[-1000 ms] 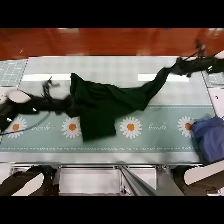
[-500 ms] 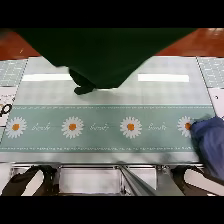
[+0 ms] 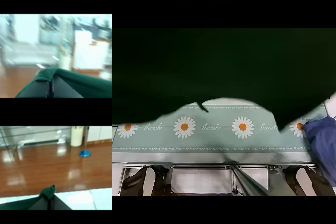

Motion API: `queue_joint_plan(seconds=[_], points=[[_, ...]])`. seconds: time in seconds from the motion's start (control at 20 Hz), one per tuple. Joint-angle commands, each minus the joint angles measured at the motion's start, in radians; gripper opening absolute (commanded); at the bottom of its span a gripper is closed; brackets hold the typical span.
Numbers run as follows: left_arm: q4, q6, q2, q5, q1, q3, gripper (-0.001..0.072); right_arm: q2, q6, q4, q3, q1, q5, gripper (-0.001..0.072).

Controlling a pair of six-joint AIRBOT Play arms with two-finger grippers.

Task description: Fold the shirts.

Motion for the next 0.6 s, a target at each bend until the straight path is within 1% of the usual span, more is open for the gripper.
queue_joint_plan(seconds=[0.0, 0.1, 0.2, 0.25, 0.3, 0.35, 0.45, 0.55], points=[[0.154, -0.029, 0.103, 0.006, 0.016, 0.054, 0.0022, 0.157, 0.034, -0.087, 0.0, -0.006, 0.047, 0.0026], [0.155, -0.04, 0.132, 0.0, -0.016, 0.054, 0.0022, 0.198, 0.047, -0.097, 0.0, 0.014, 0.058, 0.0026], [0.18, -0.04, 0.134, -0.022, -0.05, 0.053, 0.0022, 0.203, 0.049, -0.097, -0.003, 0.063, 0.089, 0.0026], [0.21, -0.05, 0.127, -0.038, -0.063, 0.046, 0.0022, 0.203, 0.052, -0.108, -0.025, 0.086, 0.094, 0.0026], [0.238, -0.077, 0.12, -0.053, -0.063, 0.023, 0.0022, 0.203, 0.052, -0.122, -0.058, 0.103, 0.097, 0.0026], [0.238, -0.09, 0.111, -0.07, -0.061, -0.019, 0.0022, 0.203, 0.051, -0.121, -0.107, 0.113, 0.099, 0.0026], [0.167, -0.1, 0.09, -0.09, -0.061, -0.169, 0.0022, 0.203, 0.024, -0.061, -0.236, 0.113, 0.089, 0.0026], [0.087, -0.09, 0.053, -0.087, -0.062, -0.334, 0.0022, 0.2, -0.005, 0.006, -0.405, 0.113, 0.022, 0.0026]])
